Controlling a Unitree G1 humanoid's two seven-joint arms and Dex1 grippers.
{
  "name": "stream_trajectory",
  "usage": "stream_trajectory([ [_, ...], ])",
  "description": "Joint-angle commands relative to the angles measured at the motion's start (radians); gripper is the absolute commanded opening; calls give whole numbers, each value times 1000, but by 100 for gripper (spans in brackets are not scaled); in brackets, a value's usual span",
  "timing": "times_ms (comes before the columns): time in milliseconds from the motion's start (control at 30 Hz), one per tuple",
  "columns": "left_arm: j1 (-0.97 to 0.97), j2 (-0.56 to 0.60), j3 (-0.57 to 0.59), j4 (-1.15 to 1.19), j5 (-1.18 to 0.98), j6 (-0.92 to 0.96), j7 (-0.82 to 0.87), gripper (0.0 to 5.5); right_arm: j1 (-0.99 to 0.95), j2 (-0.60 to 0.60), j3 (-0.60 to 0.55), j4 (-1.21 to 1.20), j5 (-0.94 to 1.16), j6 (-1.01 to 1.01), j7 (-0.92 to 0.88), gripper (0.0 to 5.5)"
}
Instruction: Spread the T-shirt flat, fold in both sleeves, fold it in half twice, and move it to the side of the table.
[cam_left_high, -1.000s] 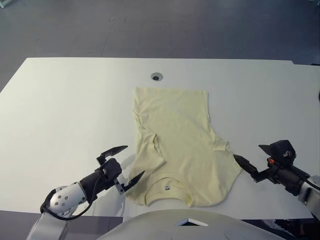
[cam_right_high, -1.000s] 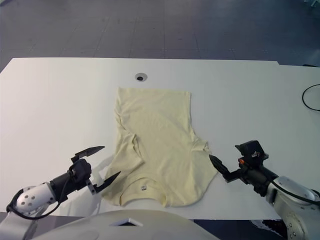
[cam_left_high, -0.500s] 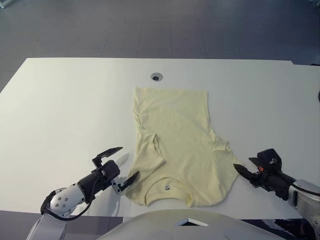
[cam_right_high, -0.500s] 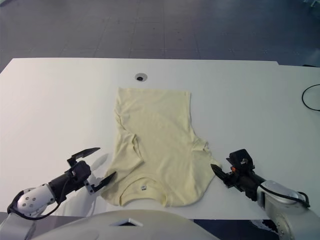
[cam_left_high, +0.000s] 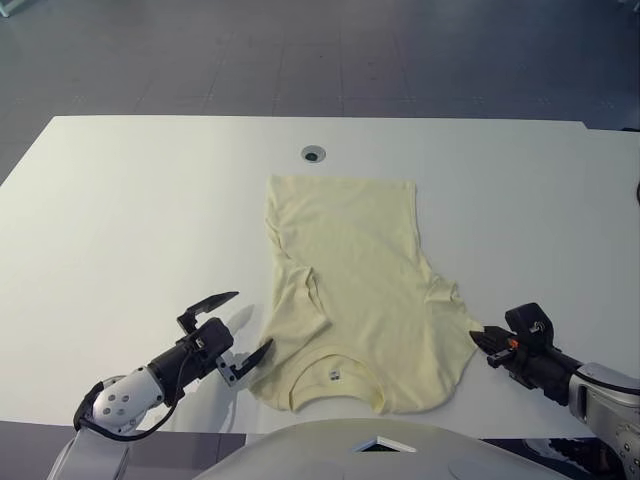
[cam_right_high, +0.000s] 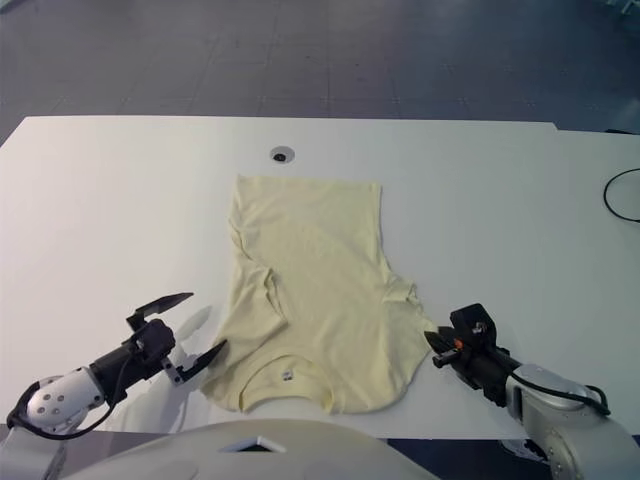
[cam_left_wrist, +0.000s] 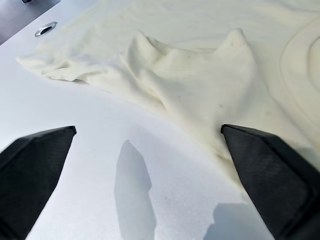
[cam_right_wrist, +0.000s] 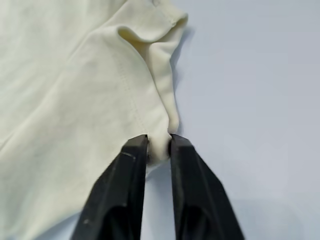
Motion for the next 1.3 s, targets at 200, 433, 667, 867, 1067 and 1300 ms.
stream_trajectory([
  [200, -8, 10, 4, 27, 16, -11, -2, 540, -48, 48, -25, -59, 55, 11, -18, 3],
  [433, -14, 7, 1, 29, 10, -8, -4, 540, -96, 78, -33, -175, 215, 91, -25, 3],
  [667, -25, 5, -8, 33, 11, -6, -6, 540, -170, 89, 21, -197, 331, 149, -68, 3],
  [867, -32, 4, -14, 38, 12, -7, -6, 540, -257, 108, 179, -179, 336, 165, -131, 3],
  [1067, -36, 5, -18, 39, 11, -6, -9, 540, -293, 108, 307, -132, 273, 139, -183, 3],
  [1300, -28, 8, -13, 36, 9, -7, -13, 540, -279, 58, 255, -206, 290, 79, -147, 124],
])
